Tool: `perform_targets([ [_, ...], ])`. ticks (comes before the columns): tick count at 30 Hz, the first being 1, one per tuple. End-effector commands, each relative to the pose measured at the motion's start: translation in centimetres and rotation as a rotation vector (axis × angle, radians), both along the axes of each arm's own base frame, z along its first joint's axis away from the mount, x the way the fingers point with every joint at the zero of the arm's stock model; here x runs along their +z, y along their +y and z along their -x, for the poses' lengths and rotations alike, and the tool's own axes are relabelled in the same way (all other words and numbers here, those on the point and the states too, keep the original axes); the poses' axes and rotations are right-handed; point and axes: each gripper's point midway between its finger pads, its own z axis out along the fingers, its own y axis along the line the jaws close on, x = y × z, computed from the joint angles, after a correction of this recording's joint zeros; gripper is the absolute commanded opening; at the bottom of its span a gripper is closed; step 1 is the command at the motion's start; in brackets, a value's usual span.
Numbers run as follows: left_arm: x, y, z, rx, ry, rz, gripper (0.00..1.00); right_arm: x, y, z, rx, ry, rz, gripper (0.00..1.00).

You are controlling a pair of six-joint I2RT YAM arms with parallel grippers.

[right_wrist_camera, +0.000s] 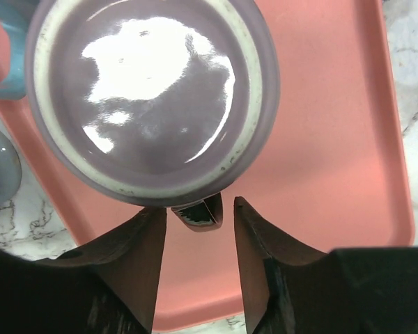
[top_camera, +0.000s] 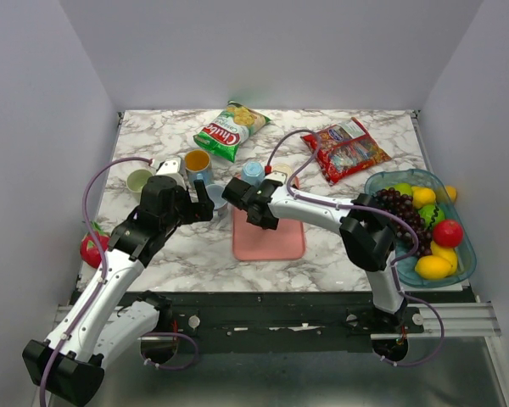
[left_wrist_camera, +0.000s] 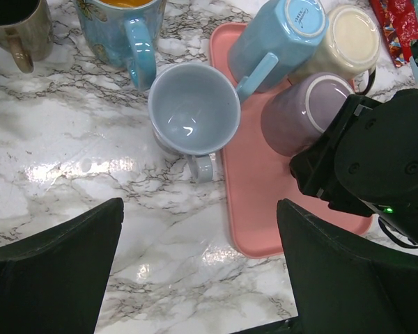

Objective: Turn the mug right side up

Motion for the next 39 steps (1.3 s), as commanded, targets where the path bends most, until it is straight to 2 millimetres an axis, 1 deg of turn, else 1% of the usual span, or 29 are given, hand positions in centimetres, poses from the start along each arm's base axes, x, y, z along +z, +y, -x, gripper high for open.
perform_targets([
  [1, 0.4, -0.1, 0.1, -0.02, -0.025, 0.01, 0.99, 1.7, -0.1, -1.1, 0.076, -0.08, 0.061, 0.5],
  [4, 0.4, -0.1, 0.1, -0.02, -0.026, 0.006, 0.99, 1.9, -0.2, -1.5, 0.13, -0.093, 0.106, 0.53],
  [6, 0.3, -0.1, 0.1, -0.021, -0.024, 0.004, 0.99, 2.1, 0.2, -1.8, 0.171, -0.105, 0.109, 0.55],
  [8, 0.2, 0.0, 0.0, -0.018, -0.021, 0.002, 0.99, 2.0, 0.7, -1.9, 0.221, -0.113, 0.104, 0.56],
  [11, 0.2, 0.0, 0.0, -0.016, -0.021, -0.001, 0.99, 1.9, 1.2, -1.9, 0.249, -0.097, 0.102, 0.52],
  [14, 0.1, 0.0, -0.1, -0.016, -0.018, -0.001, 0.99, 1.6, 0.9, -2.0, 0.24, -0.085, 0.129, 0.44],
  [16, 0.0, -0.1, -0.1, -0.018, -0.015, 0.001, 0.99, 1.9, 1.1, -2.1, 0.235, -0.093, 0.127, 0.4],
  [17, -0.1, -0.1, -0.1, -0.021, -0.014, 0.001, 0.99, 1.8, 0.8, -2.1, 0.224, -0.09, 0.133, 0.39],
  [18, -0.1, -0.2, -0.1, -0.022, -0.011, 0.002, 0.99, 2.0, 0.9, -2.2, 0.22, -0.097, 0.134, 0.35],
  [20, -0.2, -0.2, -0.2, -0.023, -0.005, 0.001, 0.99, 1.7, 0.7, -2.2, 0.208, -0.086, 0.147, 0.29],
  [21, -0.3, -0.2, -0.2, -0.025, -0.004, 0.0, 0.99, 1.5, 0.8, -2.1, 0.208, -0.082, 0.145, 0.25],
  [23, -0.2, -0.2, -0.2, -0.026, -0.005, 0.002, 0.99, 1.3, 0.8, -2.0, 0.205, -0.076, 0.146, 0.22],
  [26, -0.3, -0.1, -0.1, -0.024, -0.003, -0.001, 0.99, 1.1, 0.9, -1.9, 0.203, -0.07, 0.143, 0.09],
  [27, -0.2, -0.1, -0.2, -0.024, -0.006, 0.0, 0.99, 1.1, 0.9, -1.9, 0.207, -0.067, 0.139, 0.0],
  [33, -0.2, 0.0, -0.1, -0.023, -0.007, -0.004, 0.99, 1.2, 1.2, -1.5, 0.236, -0.062, 0.101, 0.0],
  [34, -0.2, -0.1, -0.1, -0.023, -0.008, -0.004, 0.99, 2.3, 1.5, -1.4, 0.245, -0.076, 0.069, 0.0],
  [35, -0.2, 0.0, -0.1, -0.023, -0.007, -0.006, 0.99, 2.8, 1.9, -1.5, 0.255, -0.092, 0.035, 0.0],
  [36, -0.1, 0.0, -0.1, -0.023, -0.01, -0.004, 0.99, 2.5, 1.7, -1.0, 0.267, -0.085, 0.024, 0.0],
  [37, 0.0, 0.0, -0.1, -0.023, -0.015, -0.003, 0.99, 4.1, 2.1, -0.6, 0.284, -0.093, -0.035, 0.0],
  [38, 0.1, 0.0, -0.1, -0.021, -0.017, 0.001, 0.99, 4.8, 2.6, -0.5, 0.295, -0.109, -0.078, 0.0],
  [39, 0.3, -0.1, -0.1, -0.021, -0.021, 0.006, 0.99, 4.6, 2.2, 0.2, 0.309, -0.096, -0.094, 0.0],
])
